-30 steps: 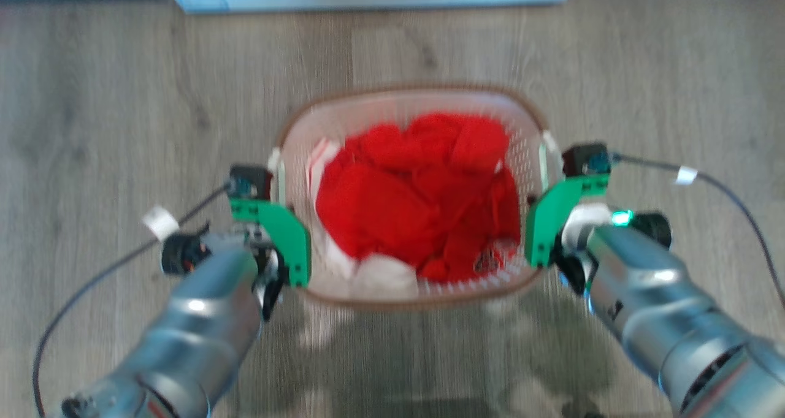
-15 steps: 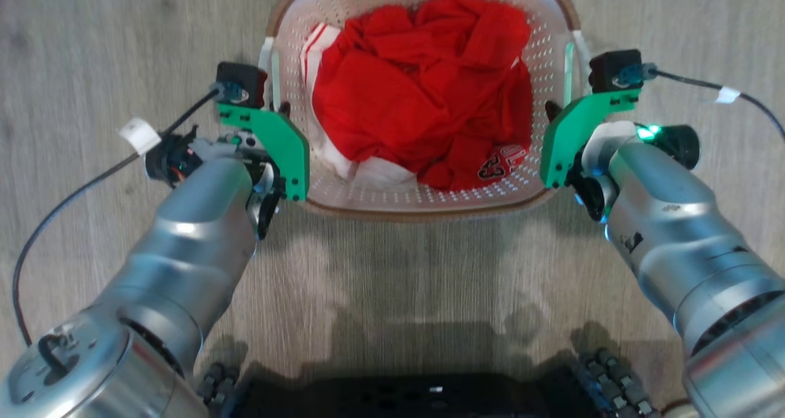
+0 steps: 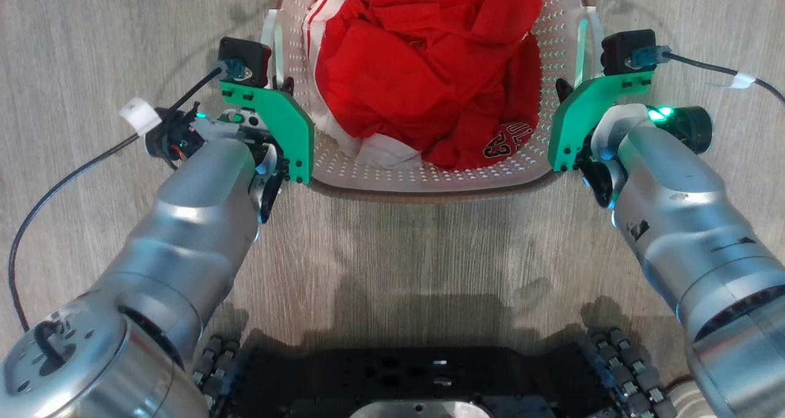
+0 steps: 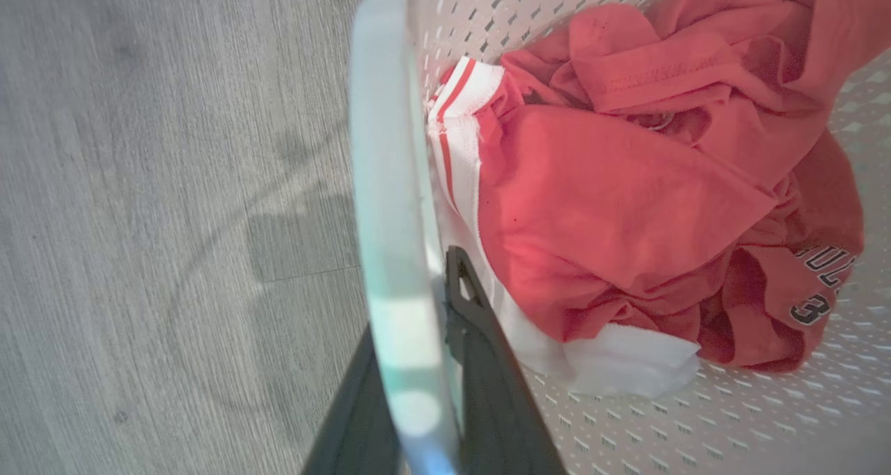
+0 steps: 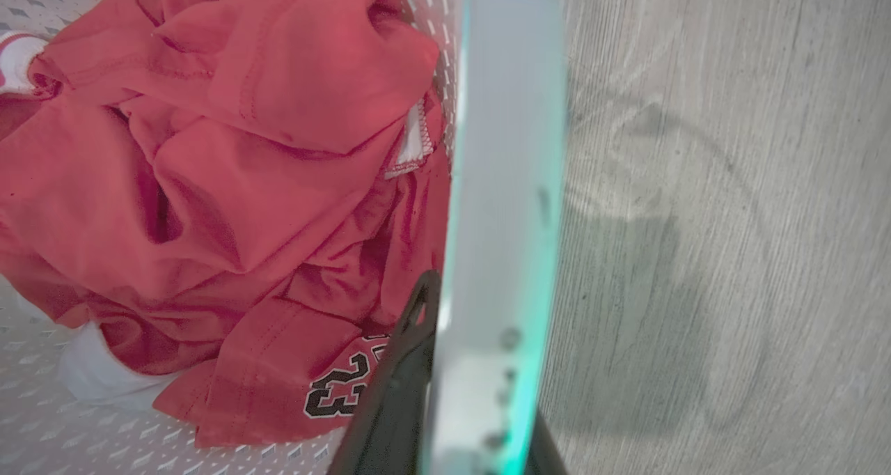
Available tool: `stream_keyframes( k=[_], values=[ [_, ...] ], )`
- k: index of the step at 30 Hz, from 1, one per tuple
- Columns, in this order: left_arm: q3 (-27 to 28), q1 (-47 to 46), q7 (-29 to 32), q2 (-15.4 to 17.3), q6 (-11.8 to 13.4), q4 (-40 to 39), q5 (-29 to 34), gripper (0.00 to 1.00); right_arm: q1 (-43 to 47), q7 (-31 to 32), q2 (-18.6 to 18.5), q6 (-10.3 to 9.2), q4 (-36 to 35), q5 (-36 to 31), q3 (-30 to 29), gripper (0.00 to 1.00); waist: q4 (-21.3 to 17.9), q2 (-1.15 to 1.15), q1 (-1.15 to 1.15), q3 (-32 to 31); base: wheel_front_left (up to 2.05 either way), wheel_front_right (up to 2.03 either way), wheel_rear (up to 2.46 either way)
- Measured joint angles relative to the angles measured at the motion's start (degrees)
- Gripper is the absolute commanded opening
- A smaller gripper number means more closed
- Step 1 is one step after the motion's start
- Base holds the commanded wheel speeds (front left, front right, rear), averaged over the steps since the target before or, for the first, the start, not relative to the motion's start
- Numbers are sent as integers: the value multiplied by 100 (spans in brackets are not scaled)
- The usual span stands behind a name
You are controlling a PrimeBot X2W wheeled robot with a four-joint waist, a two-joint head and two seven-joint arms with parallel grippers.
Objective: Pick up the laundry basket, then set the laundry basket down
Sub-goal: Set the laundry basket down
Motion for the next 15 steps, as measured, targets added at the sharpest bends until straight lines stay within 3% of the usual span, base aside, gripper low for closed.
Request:
stream_keyframes(
  k=[15],
  values=[
    [-147, -126, -48, 4, 51, -77, -100, 0, 2, -1, 45, 1, -33, -804, -814, 0, 18, 0, 0, 177, 0, 0, 0]
  ],
)
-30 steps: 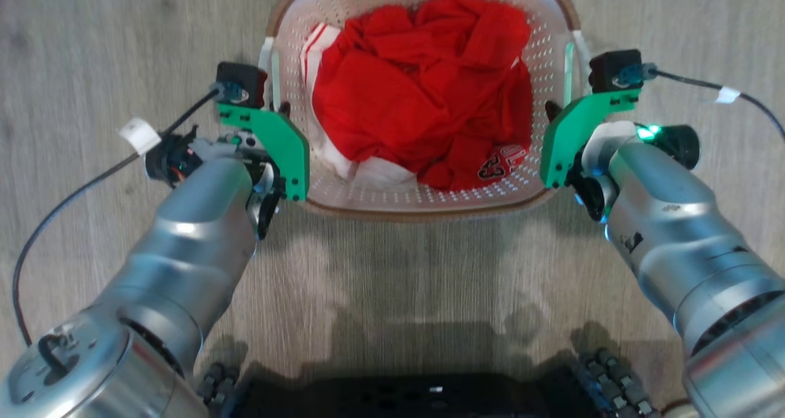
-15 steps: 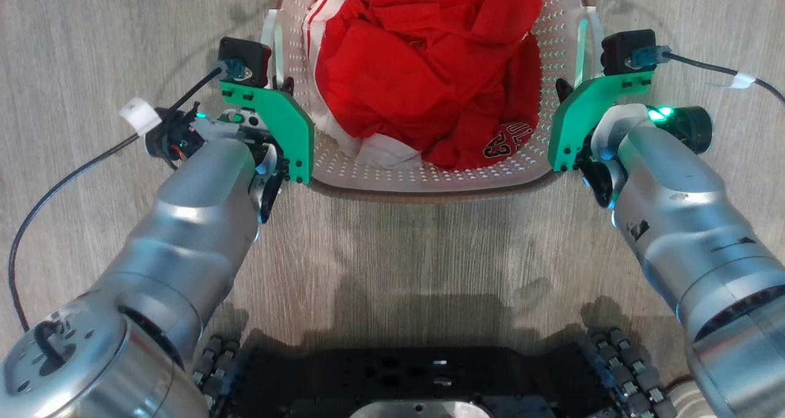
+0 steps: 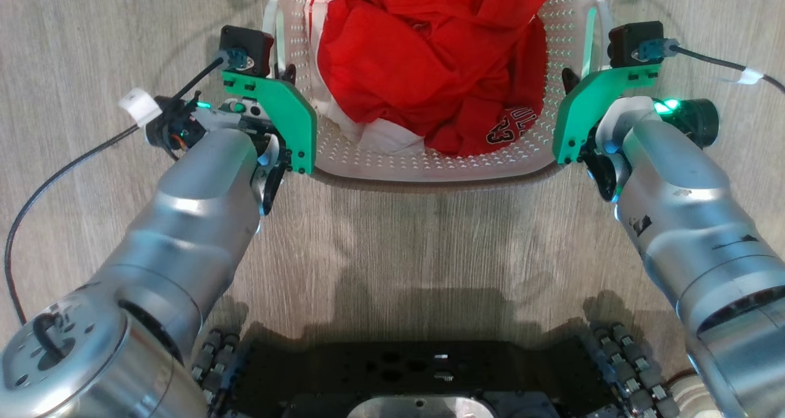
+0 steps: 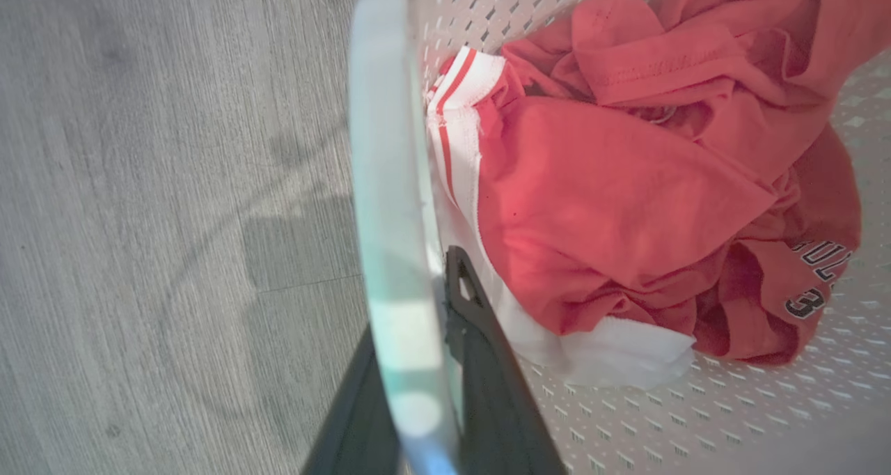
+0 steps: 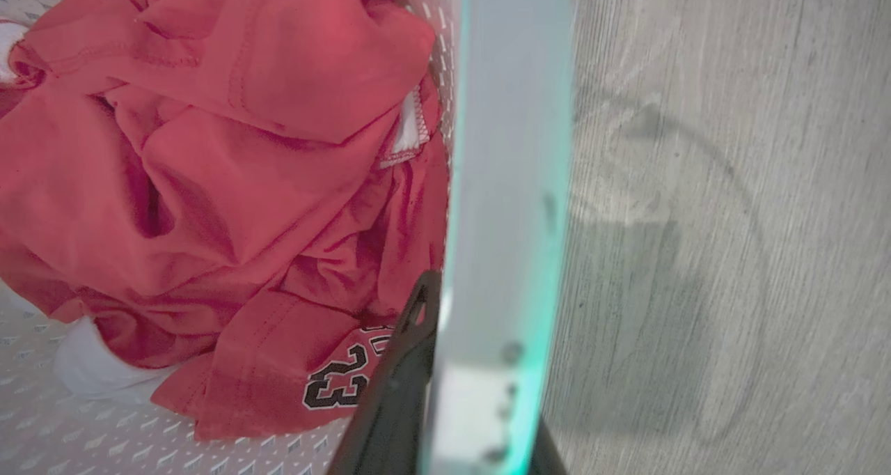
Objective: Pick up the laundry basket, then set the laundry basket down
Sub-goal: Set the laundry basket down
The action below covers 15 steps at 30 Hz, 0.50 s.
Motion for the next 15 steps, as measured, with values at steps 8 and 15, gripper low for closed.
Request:
stream_keyframes(
  k=[8, 15],
  values=[
    [-57, 1, 44, 1, 96, -40, -119, 42, 0, 7, -3, 0, -3, -125, -112, 50, 57, 0, 0, -3, 0, 0, 0],
    [-148, 16, 81, 34, 201, -32, -212, 100, 7, 3, -63, -1, 47, -168, -78, 100, 52, -1, 0, -98, 0, 0, 0]
  ],
)
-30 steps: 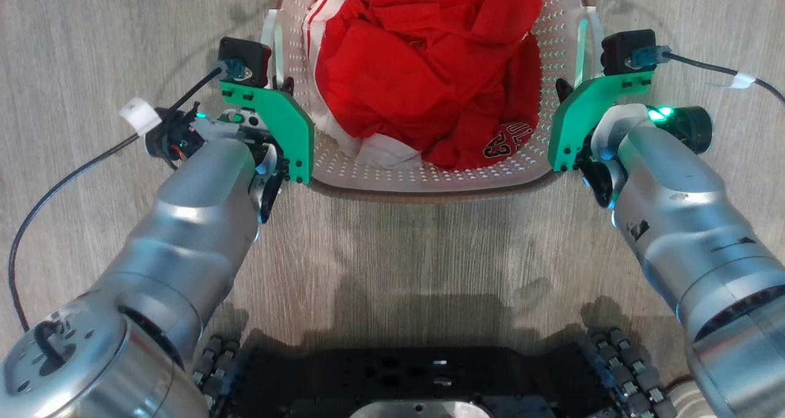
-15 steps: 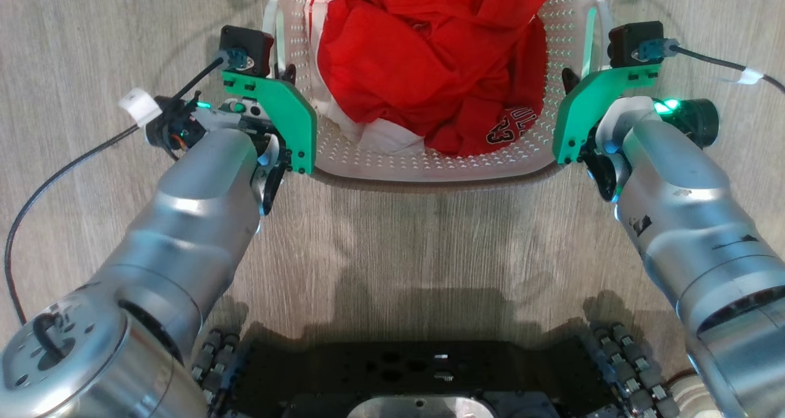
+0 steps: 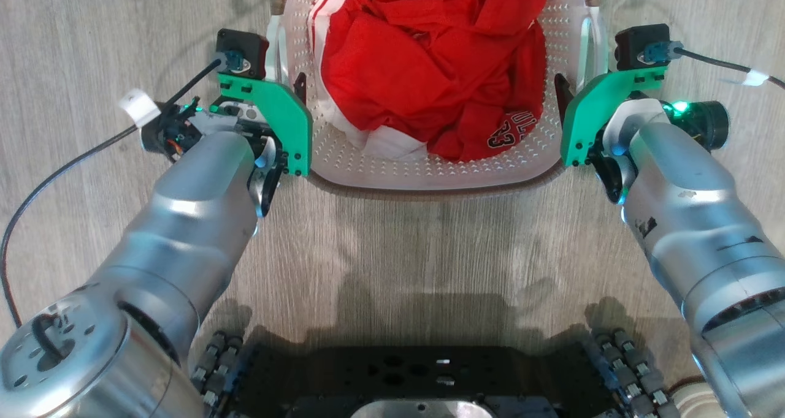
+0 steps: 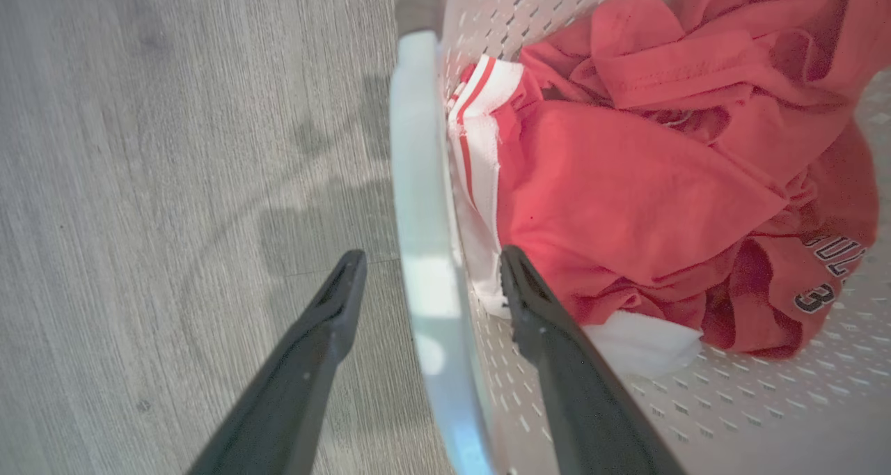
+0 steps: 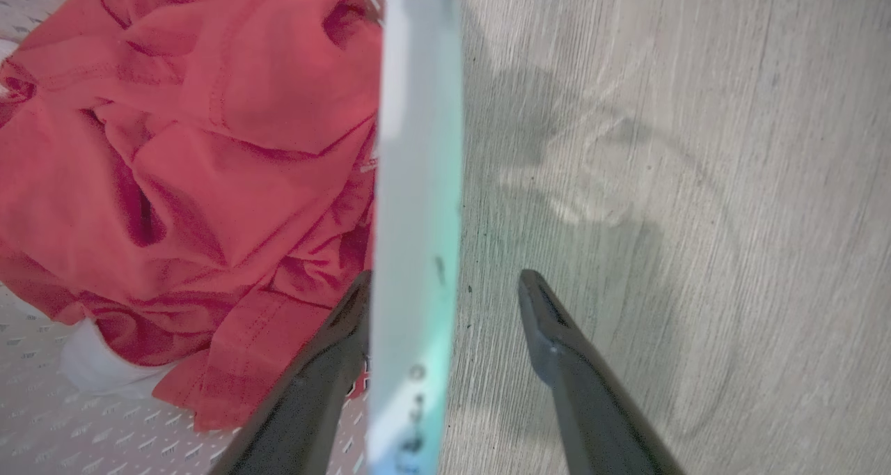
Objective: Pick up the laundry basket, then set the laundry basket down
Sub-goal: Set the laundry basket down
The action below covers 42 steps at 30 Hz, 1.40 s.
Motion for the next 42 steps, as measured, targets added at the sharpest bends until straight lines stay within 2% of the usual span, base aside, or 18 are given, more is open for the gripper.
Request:
stream_keyframes(
  k=[17, 22, 27, 32, 36, 42],
  values=[
    [29, 265, -536, 0, 47, 66, -194, 100, 5, -606, 1, 0, 12, -66, 85, 100, -102, 0, 0, -720, 0, 0, 0],
    [268, 270, -595, 32, 88, -56, -131, 100, 27, -866, 2, 0, 14, -127, -20, 100, -138, 0, 0, -1072, 0, 0, 0],
    [953, 612, -598, 294, 326, -839, 415, 100, 258, -956, 2, 0, -157, -149, -66, 100, -173, 0, -1, -1496, 0, 0, 0],
    [1884, 1481, -612, 558, 478, -1728, 1198, 100, 783, -956, 5, 0, -851, -391, -474, 100, -232, 0, -1, -1978, 0, 0, 0],
    [2653, 2162, -612, 595, 561, -2476, 1908, 100, 1306, -956, 8, 0, -1503, -661, -814, 100, -287, 0, -1, -2385, 0, 0, 0],
    [3572, 3053, -614, 576, 549, -3519, 2951, 100, 2121, -956, 14, 0, -2413, -947, -1128, 100, -356, 0, -1, -2969, 0, 0, 0]
  ],
)
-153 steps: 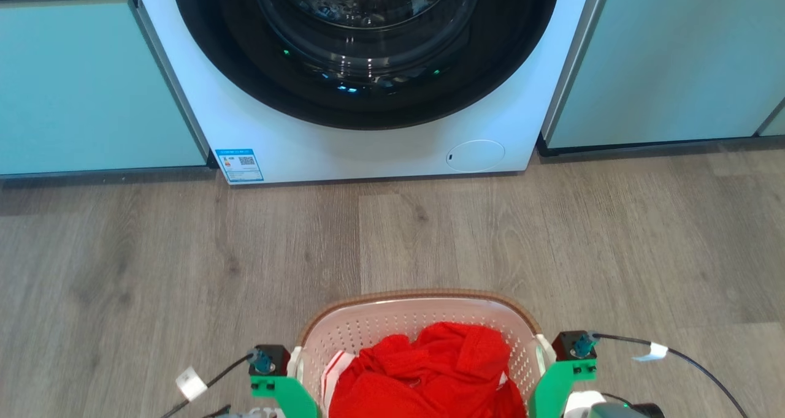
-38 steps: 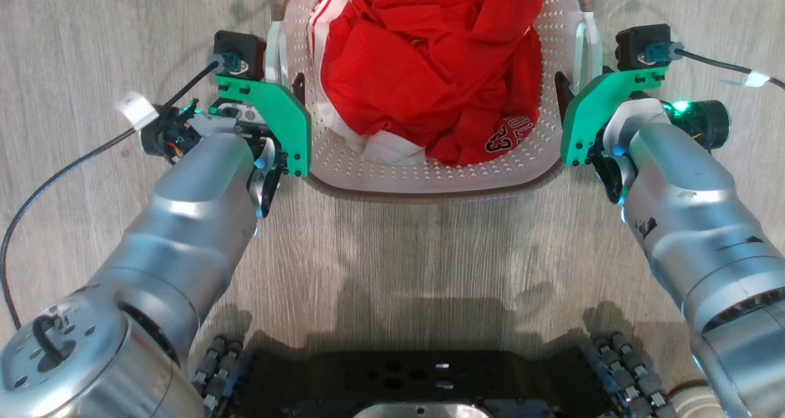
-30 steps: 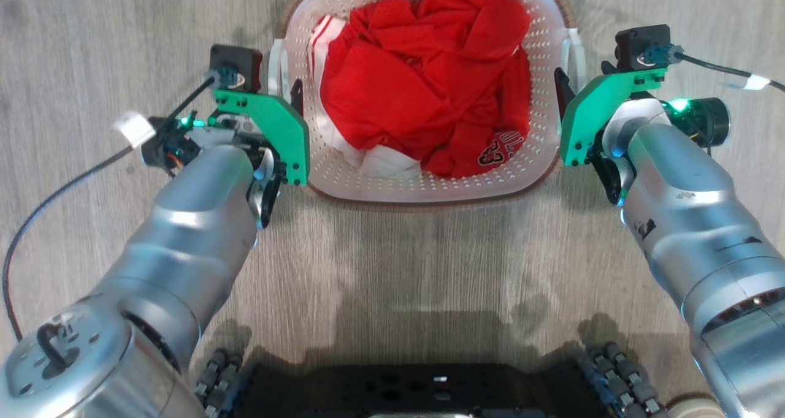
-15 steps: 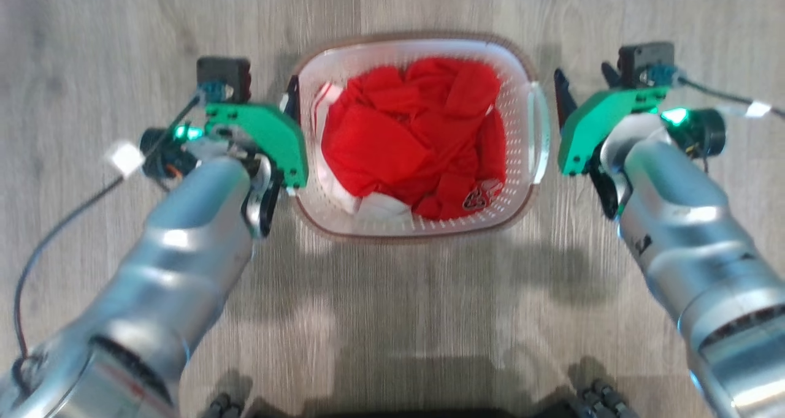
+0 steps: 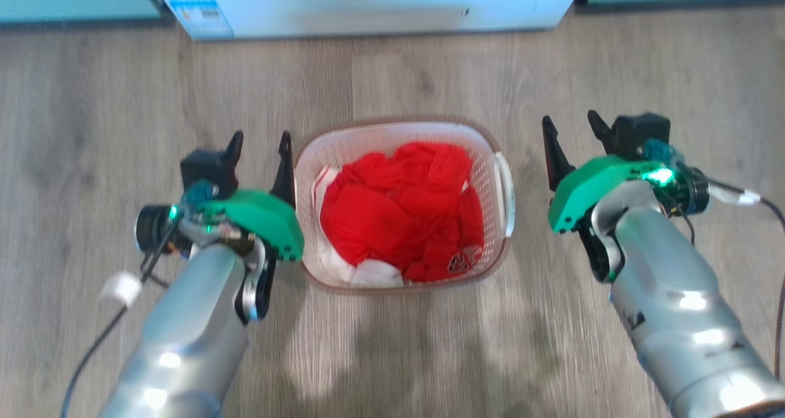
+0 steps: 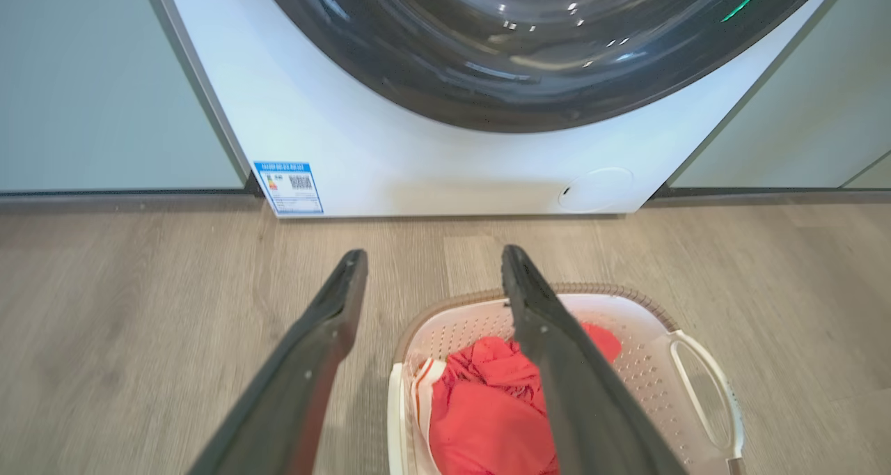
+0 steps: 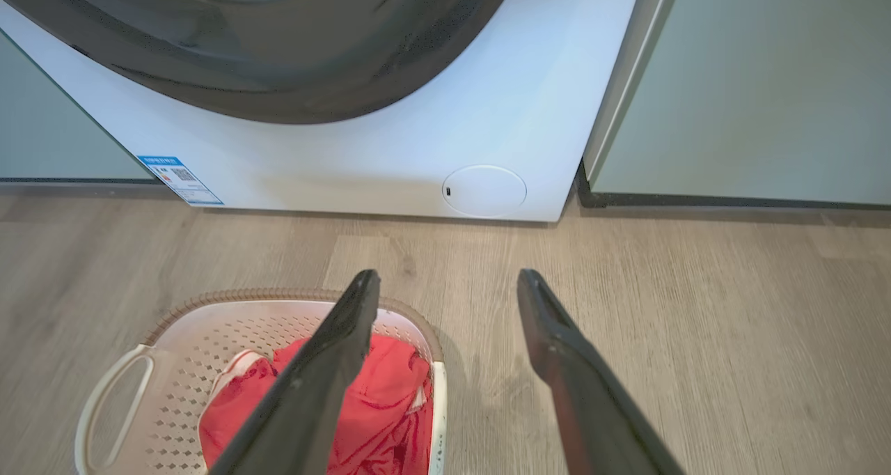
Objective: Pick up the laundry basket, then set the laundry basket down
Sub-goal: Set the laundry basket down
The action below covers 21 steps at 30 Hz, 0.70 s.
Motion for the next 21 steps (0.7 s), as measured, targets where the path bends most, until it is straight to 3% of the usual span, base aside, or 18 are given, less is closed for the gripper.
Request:
stream_keyframes(
  k=[5, 12, 21],
  values=[
    [712, 860, 0, -120, -109, -836, 573, 100, 589, -1, 4, 0, -764, -122, -265, 100, -43, 0, 0, -453, 0, 0, 0],
    [1198, 1831, -8, -293, -350, -1527, 1103, 100, 1558, -1, 14, 0, -1544, -219, -573, 100, -22, 0, 0, -1002, 0, 0, 0],
    [1801, 3042, -8, -346, -401, -2364, 1617, 100, 2804, -1, 54, 0, -2410, -261, -777, 100, 14, 0, 0, -1777, 0, 0, 0]
  ],
)
